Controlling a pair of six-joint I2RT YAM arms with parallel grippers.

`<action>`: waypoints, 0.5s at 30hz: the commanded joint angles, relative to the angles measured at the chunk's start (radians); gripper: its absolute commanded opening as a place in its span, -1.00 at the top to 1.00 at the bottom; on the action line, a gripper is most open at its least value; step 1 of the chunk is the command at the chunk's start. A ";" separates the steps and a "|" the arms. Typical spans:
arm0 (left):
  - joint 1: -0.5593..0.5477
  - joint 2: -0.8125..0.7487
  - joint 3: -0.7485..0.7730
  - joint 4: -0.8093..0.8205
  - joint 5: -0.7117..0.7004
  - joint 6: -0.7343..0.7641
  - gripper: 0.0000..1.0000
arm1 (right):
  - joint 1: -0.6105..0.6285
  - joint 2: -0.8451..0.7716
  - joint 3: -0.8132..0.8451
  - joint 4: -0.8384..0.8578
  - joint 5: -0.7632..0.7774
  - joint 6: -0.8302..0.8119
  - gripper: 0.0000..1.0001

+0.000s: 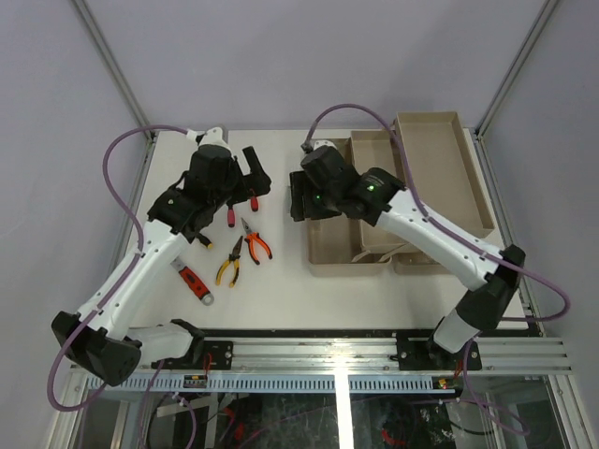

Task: Pack the tool kit

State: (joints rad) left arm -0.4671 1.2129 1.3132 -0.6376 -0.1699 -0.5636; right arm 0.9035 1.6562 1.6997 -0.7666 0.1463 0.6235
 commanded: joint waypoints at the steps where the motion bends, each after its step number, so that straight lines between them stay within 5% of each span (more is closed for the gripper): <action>1: 0.070 0.049 -0.067 0.036 0.002 0.102 -0.93 | -0.011 -0.077 0.093 -0.096 0.074 -0.050 -0.28; 15: 0.304 0.259 -0.035 -0.084 0.043 0.179 -0.92 | -0.264 -0.279 0.003 -0.207 0.099 -0.182 -0.57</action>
State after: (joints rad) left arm -0.1883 1.4456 1.2358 -0.6609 -0.1337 -0.4145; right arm 0.7136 1.4673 1.7157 -0.9245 0.2081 0.5201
